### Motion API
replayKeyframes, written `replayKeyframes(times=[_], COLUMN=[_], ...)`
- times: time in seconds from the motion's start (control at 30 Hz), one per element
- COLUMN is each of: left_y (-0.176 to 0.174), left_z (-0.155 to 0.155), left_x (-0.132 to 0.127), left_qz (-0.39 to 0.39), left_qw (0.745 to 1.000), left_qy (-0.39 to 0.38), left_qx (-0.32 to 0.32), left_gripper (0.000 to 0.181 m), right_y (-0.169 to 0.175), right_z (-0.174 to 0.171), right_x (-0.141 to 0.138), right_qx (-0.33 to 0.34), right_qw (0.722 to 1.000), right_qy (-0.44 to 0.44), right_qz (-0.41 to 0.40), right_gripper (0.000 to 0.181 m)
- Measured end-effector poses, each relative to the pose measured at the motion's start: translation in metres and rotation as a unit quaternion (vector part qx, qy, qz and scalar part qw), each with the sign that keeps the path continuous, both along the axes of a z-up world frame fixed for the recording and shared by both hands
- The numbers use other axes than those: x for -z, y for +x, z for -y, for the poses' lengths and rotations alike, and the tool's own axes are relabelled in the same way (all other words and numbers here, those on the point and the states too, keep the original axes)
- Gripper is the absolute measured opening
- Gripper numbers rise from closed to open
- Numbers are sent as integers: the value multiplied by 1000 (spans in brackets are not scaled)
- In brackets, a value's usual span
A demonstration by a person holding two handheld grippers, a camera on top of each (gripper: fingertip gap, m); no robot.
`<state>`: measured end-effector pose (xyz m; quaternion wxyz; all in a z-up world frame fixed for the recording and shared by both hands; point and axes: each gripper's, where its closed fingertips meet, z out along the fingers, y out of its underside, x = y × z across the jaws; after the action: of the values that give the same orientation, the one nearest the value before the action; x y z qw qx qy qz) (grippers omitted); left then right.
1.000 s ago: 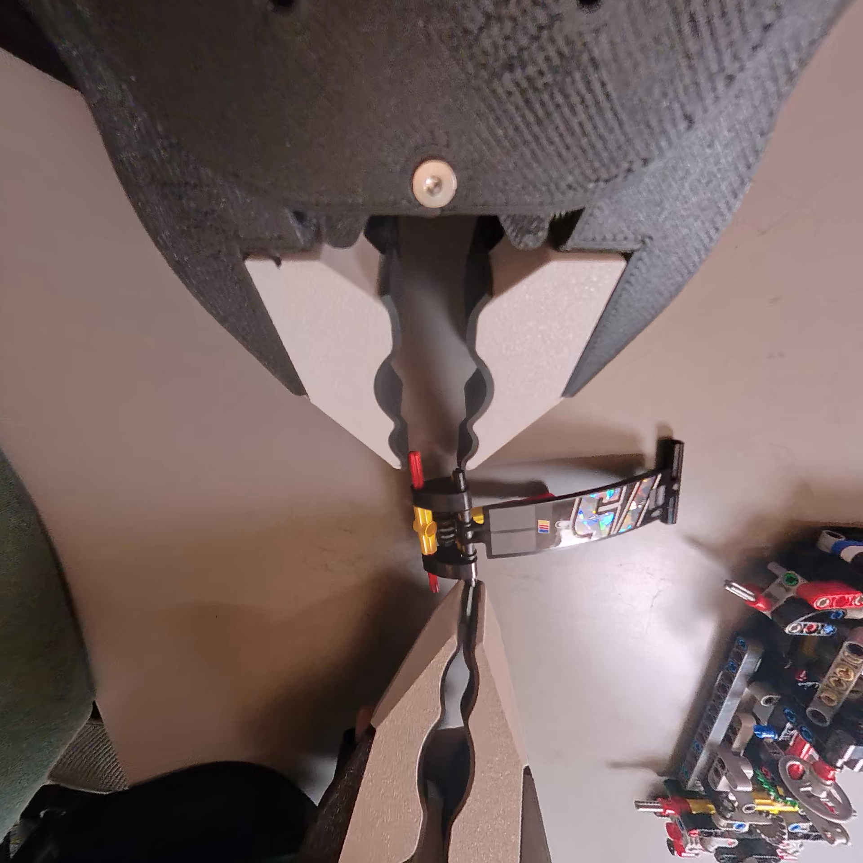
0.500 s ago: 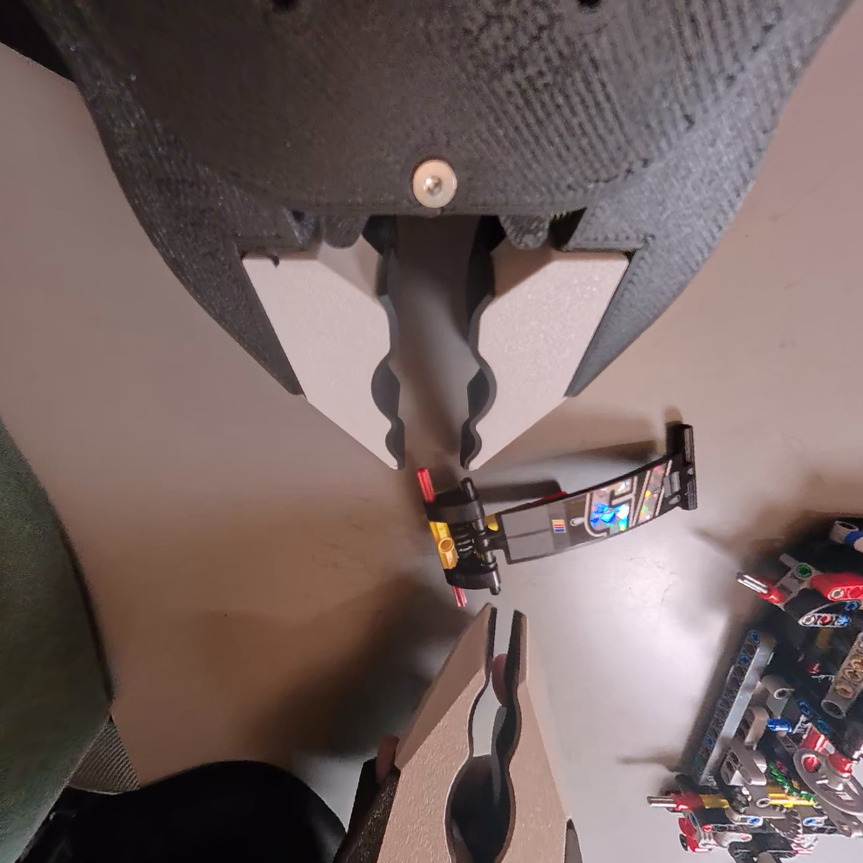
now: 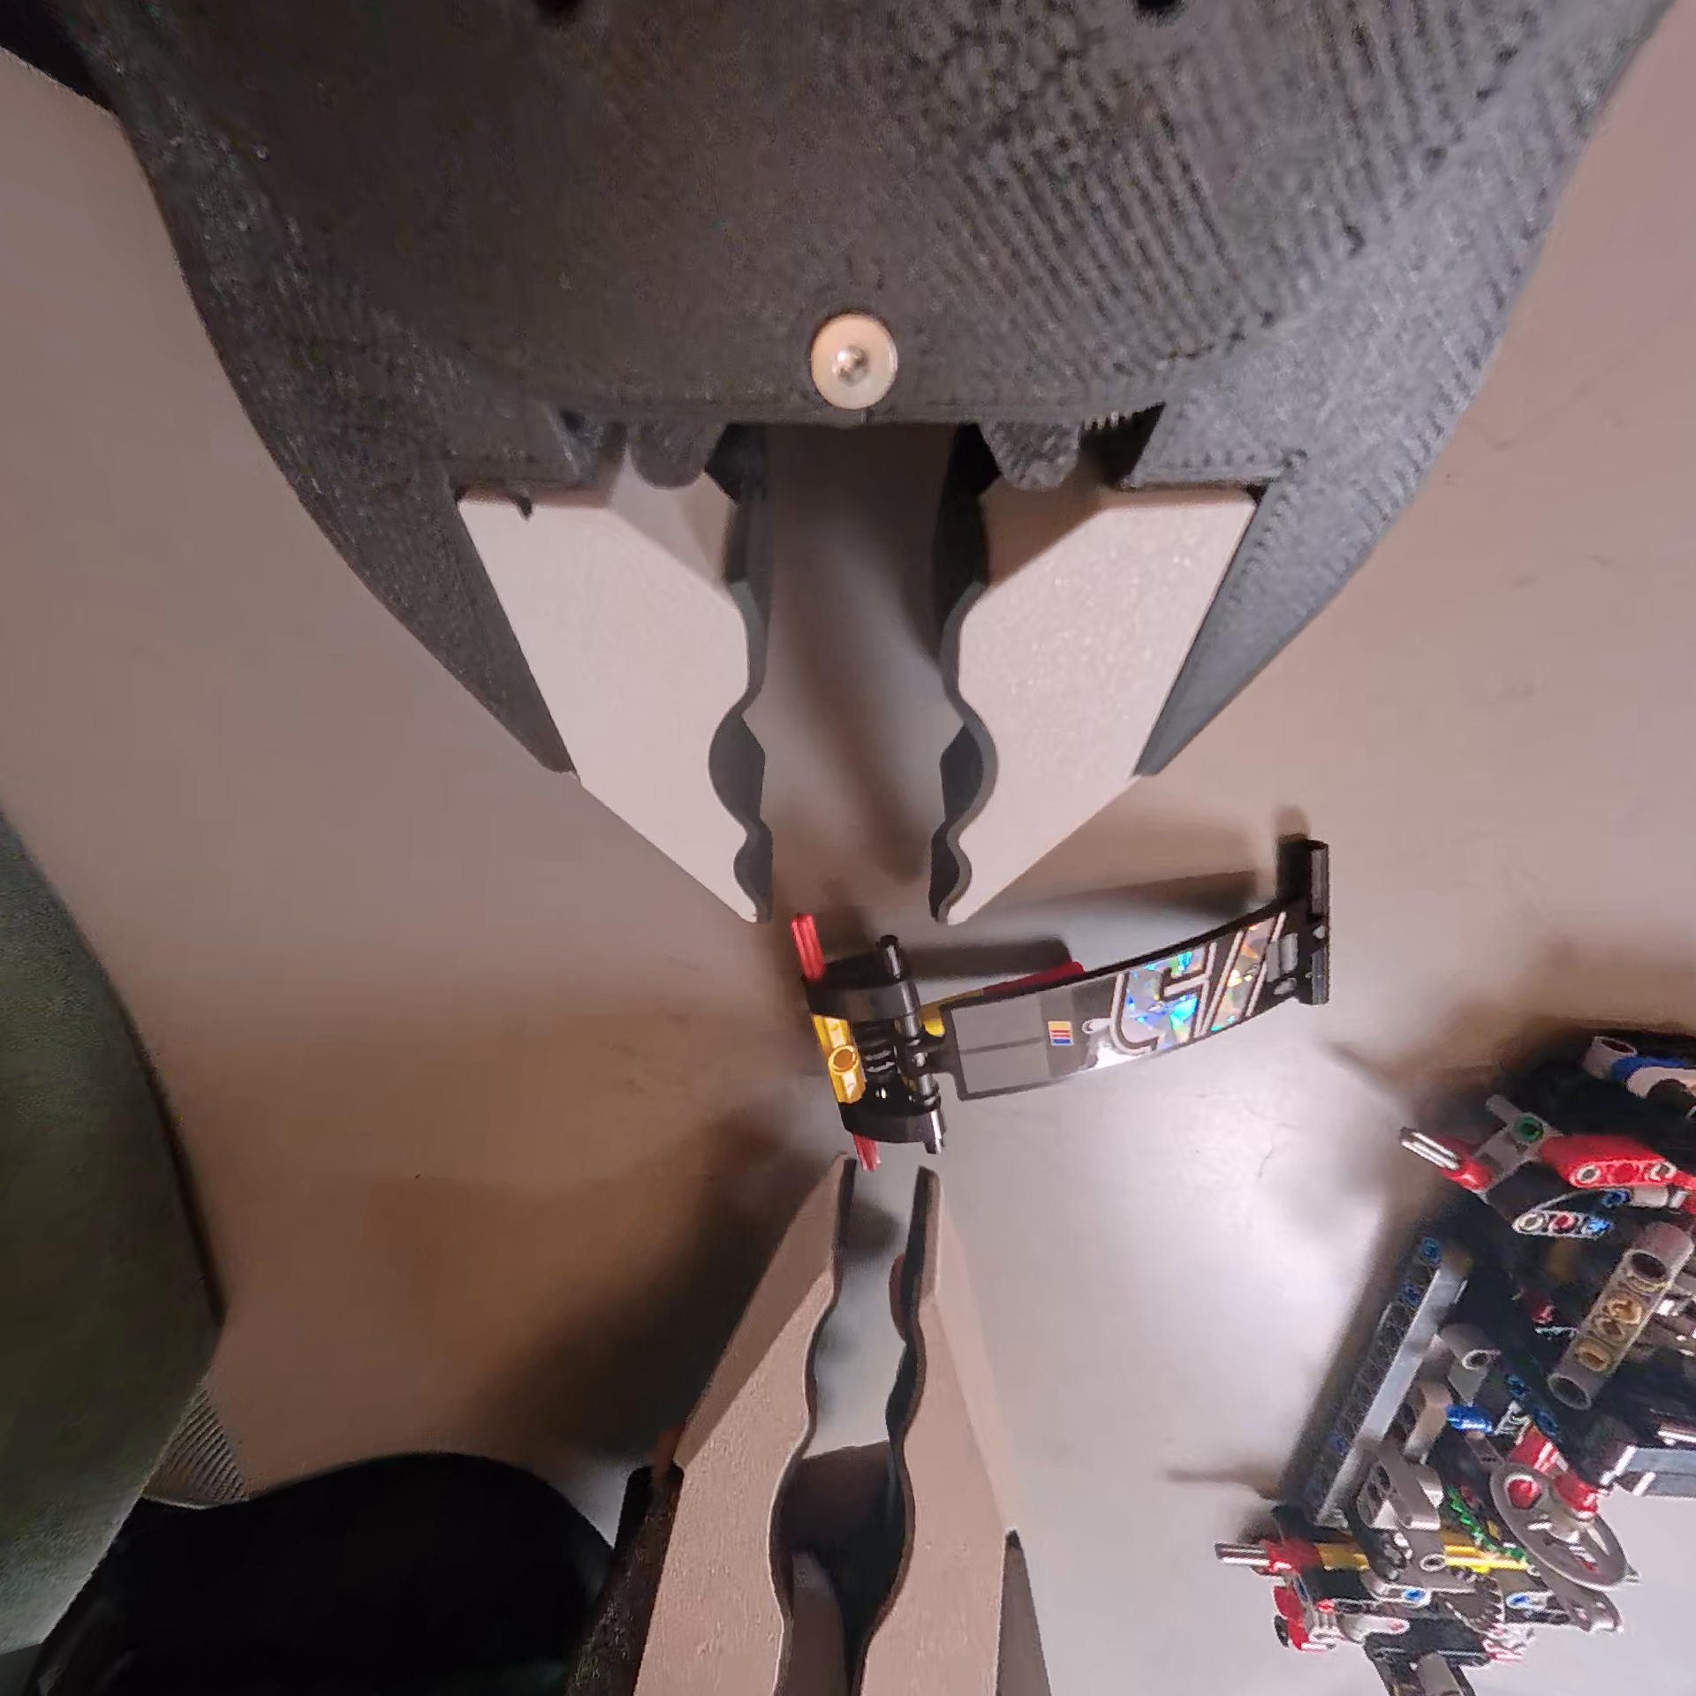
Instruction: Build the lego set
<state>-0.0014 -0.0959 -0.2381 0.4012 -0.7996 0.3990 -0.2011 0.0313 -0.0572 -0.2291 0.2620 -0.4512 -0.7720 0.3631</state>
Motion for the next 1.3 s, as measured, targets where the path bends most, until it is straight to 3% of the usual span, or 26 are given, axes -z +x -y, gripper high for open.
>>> replayKeyframes(times=[1.3], left_y=[8], left_z=[-4], left_x=[5], left_qz=[-27], left_qw=[1000], left_qy=[10], left_qx=[-4], left_gripper=[22], right_y=[-5], right_z=[12], right_x=[-1], right_qx=[-1], right_qw=[1000], right_qy=[-10], right_qz=[-9], right_gripper=[17])
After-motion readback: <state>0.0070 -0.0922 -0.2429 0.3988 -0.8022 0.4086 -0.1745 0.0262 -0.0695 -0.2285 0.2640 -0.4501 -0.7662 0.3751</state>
